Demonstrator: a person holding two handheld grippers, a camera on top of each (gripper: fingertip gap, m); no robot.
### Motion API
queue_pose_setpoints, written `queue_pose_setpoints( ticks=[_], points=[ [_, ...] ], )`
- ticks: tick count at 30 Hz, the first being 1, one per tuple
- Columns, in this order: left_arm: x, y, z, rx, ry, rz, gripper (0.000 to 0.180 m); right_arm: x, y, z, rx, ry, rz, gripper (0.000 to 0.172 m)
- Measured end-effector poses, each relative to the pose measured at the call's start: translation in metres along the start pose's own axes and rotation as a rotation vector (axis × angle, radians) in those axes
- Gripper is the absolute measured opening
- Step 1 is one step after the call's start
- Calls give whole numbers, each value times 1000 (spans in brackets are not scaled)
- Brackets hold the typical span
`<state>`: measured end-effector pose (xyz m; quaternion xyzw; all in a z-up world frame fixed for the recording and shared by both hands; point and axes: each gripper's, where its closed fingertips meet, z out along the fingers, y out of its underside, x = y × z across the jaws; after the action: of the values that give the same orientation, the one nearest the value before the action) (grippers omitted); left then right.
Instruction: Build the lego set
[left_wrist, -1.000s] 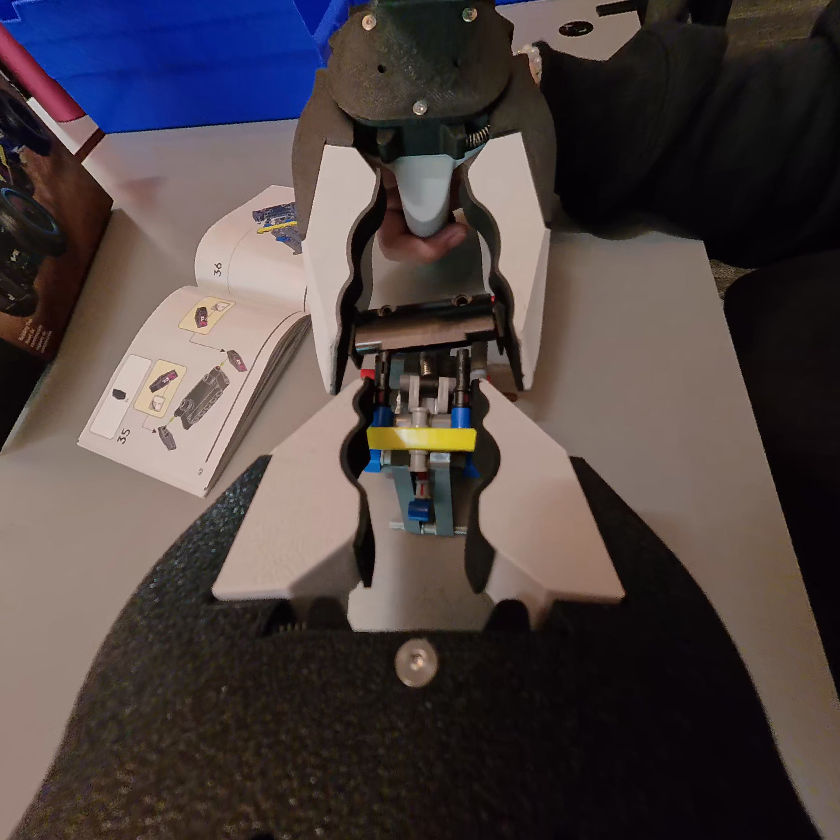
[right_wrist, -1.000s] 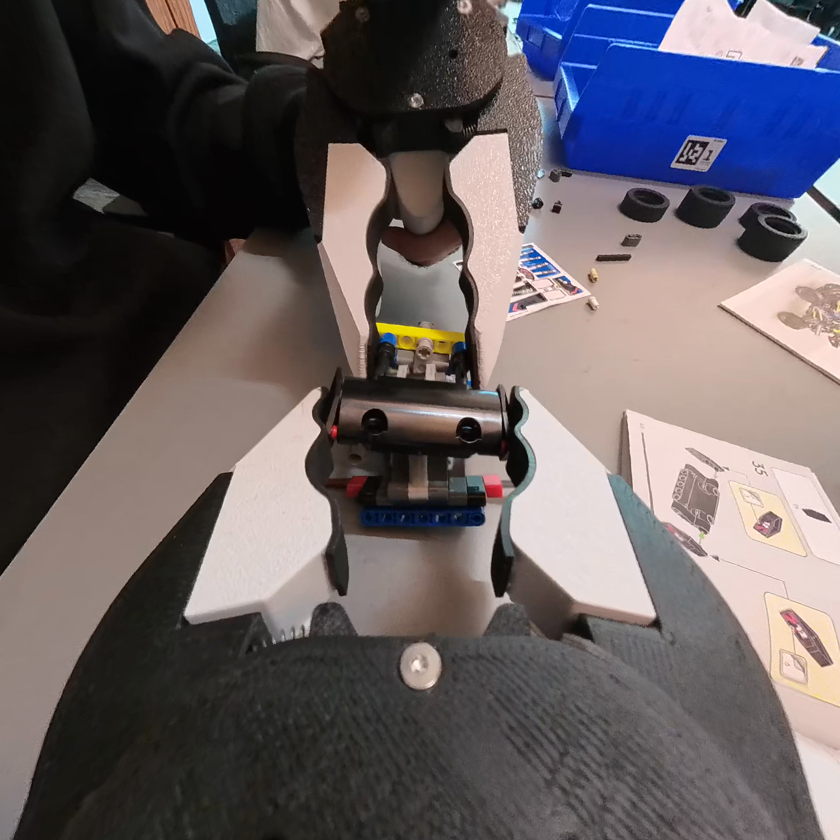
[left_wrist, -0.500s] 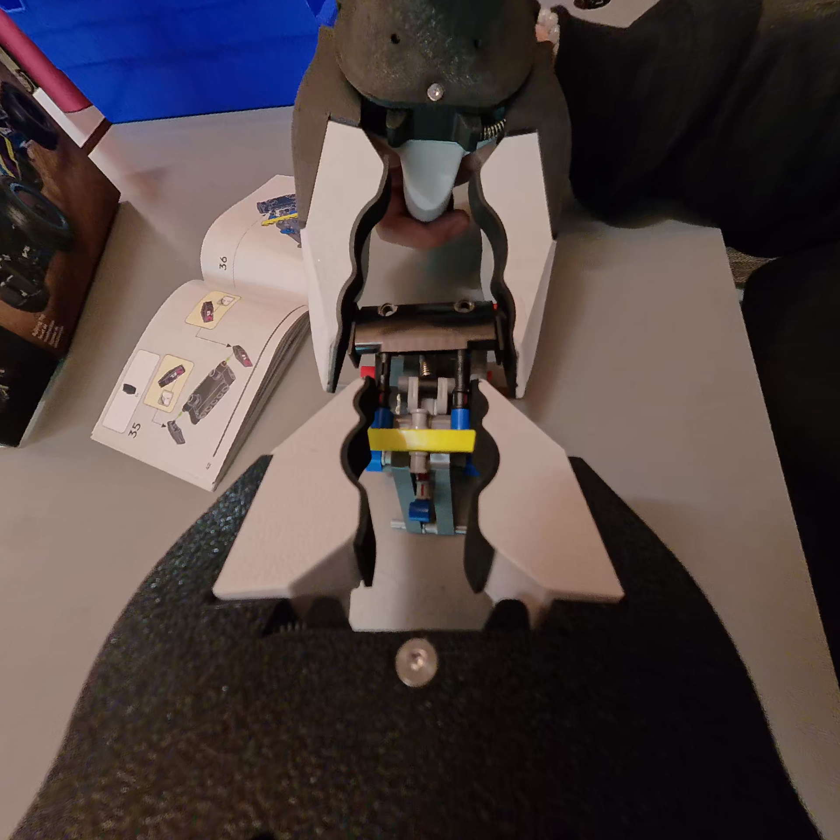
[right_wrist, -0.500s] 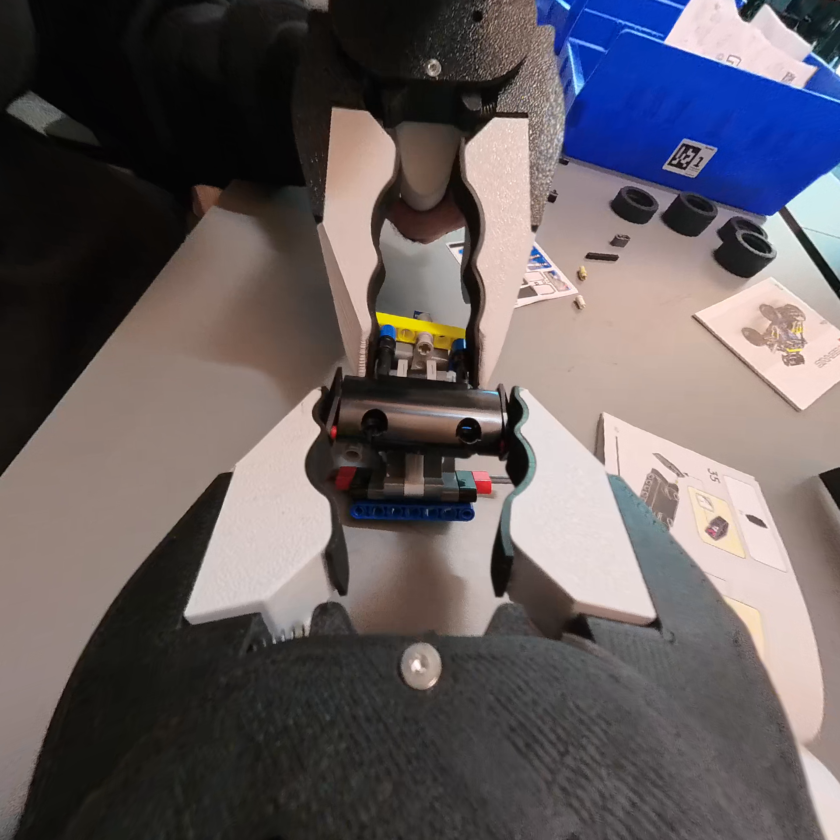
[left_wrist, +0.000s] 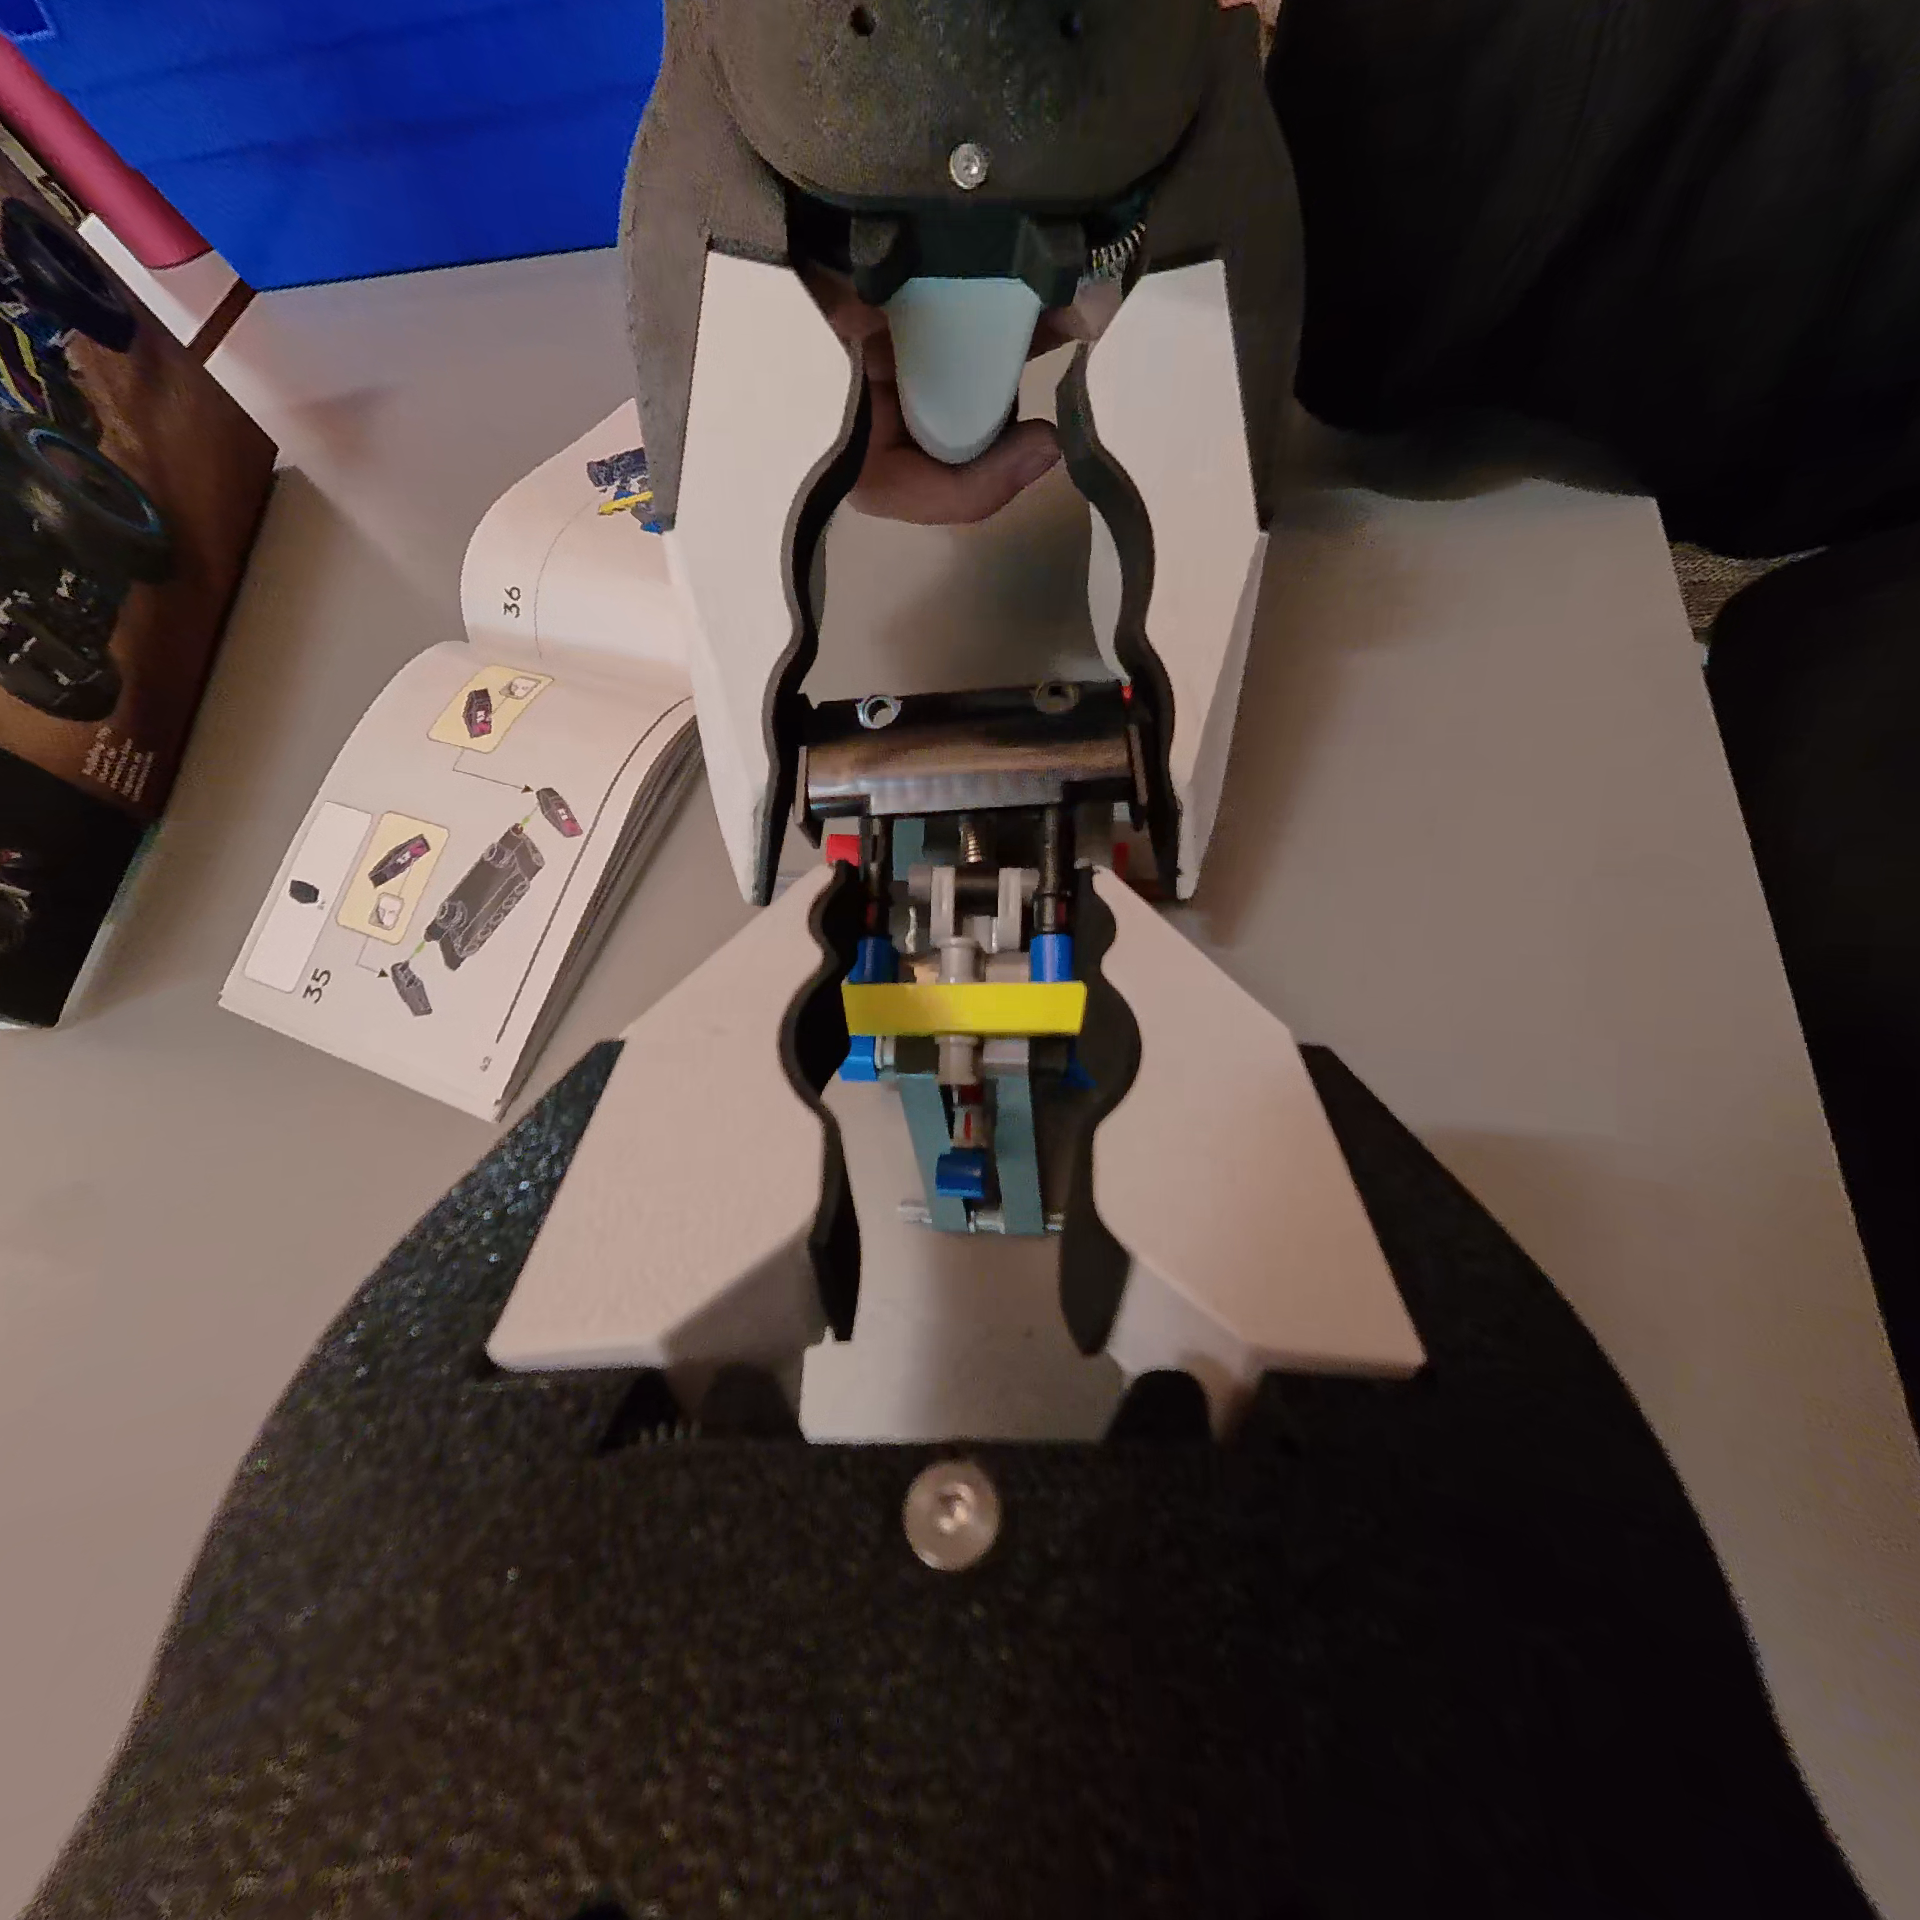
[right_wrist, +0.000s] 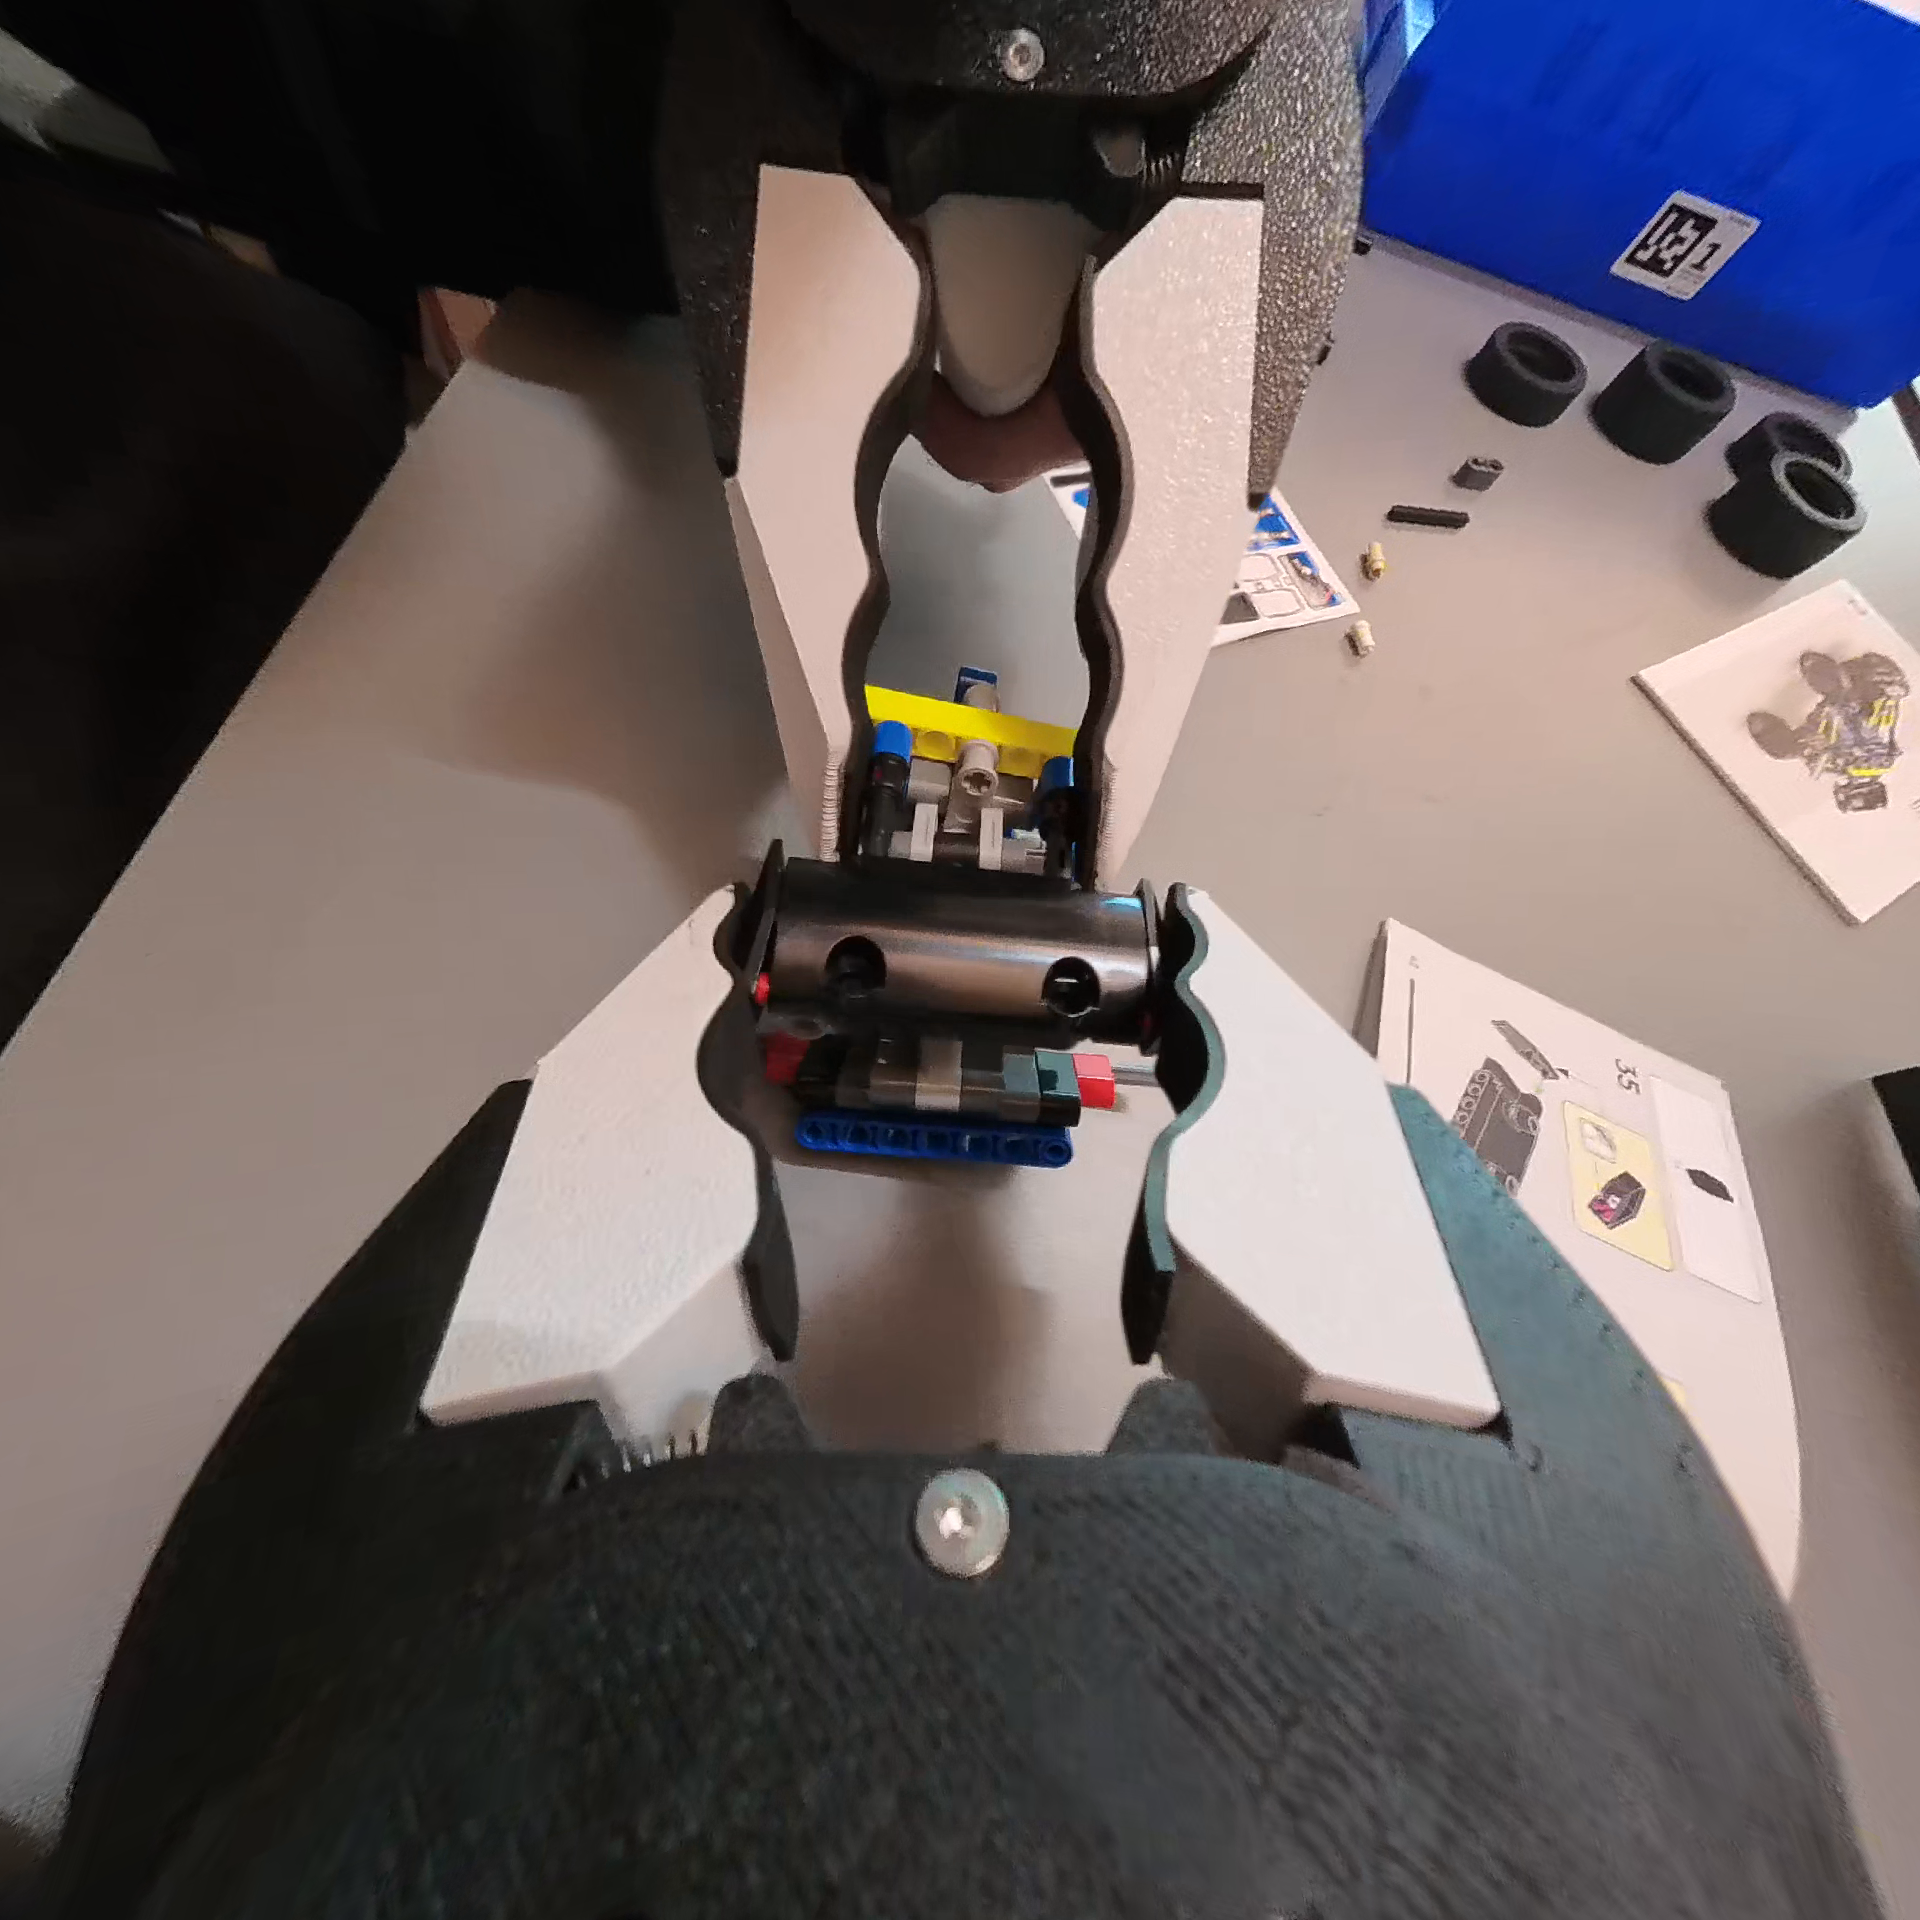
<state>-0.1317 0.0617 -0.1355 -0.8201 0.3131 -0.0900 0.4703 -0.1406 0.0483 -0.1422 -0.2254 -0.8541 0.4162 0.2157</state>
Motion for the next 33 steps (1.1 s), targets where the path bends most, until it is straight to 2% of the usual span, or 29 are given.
queue_pose_setpoints(
  ticks=[7,11,13,16,18,23,31,33],
  points=[
    [-4,0,-1,28,-8,-2,39,3,-6,0,79,-36,168,76],
    [-3,-1,-1,31,-2,-4,38,3,-2,1,19,18,-14,76],
    [-3,-1,-2,38,-4,14,38,3,-3,0,13,13,-5,76],
    [-4,-1,-2,42,-12,19,38,3,-8,0,65,-42,137,76],
    [-5,-2,-2,49,-11,13,39,3,-9,0,91,-65,166,76],
    [-4,0,-2,40,-9,10,38,3,-5,2,55,-29,37,76],
    [-2,-6,-6,110,44,-72,39,4,-10,1,146,-28,124,76],
    [-6,-14,-17,160,26,-83,47,4,-11,1,150,-25,123,76]
  ],
)
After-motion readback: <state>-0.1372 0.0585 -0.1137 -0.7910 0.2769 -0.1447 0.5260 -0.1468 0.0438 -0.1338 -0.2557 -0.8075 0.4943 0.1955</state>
